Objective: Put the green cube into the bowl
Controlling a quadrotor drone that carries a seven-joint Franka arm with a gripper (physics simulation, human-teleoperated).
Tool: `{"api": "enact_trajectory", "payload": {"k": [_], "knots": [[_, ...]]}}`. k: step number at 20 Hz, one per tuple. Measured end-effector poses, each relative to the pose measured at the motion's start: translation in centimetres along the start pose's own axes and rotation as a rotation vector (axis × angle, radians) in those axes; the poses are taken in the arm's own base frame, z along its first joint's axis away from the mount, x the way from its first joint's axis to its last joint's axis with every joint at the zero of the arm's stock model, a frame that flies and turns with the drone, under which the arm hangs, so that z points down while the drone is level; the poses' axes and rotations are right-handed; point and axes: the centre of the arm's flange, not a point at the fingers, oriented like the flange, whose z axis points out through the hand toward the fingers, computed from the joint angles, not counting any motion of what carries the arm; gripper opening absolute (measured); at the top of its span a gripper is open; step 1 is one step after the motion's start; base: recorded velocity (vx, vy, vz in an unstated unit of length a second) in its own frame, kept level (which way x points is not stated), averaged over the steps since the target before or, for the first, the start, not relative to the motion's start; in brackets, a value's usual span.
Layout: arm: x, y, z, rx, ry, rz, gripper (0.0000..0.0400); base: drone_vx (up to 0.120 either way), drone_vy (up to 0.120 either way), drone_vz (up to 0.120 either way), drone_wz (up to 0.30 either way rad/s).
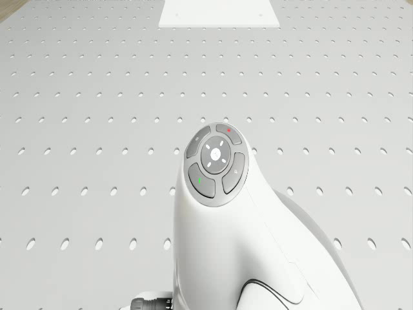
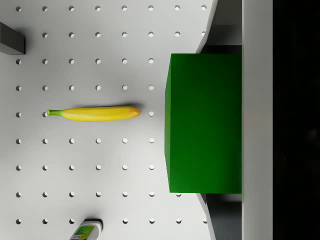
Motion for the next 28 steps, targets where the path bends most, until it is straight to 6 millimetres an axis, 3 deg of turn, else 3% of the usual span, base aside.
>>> {"api": "enact_trajectory", "payload": {"k": [14,19,28], "knots": [[0.00,0.00,0.00,0.000,0.000,0.000,0.0251,0.120,-0.117,0.000,0.000],[0.00,0.00,0.00,0.000,0.000,0.000,0.0251,0.072,0.000,-0.008,0.000],[0.00,0.00,0.00,0.000,0.000,0.000,0.0251,0.000,0.027,-0.120,0.000]]}}
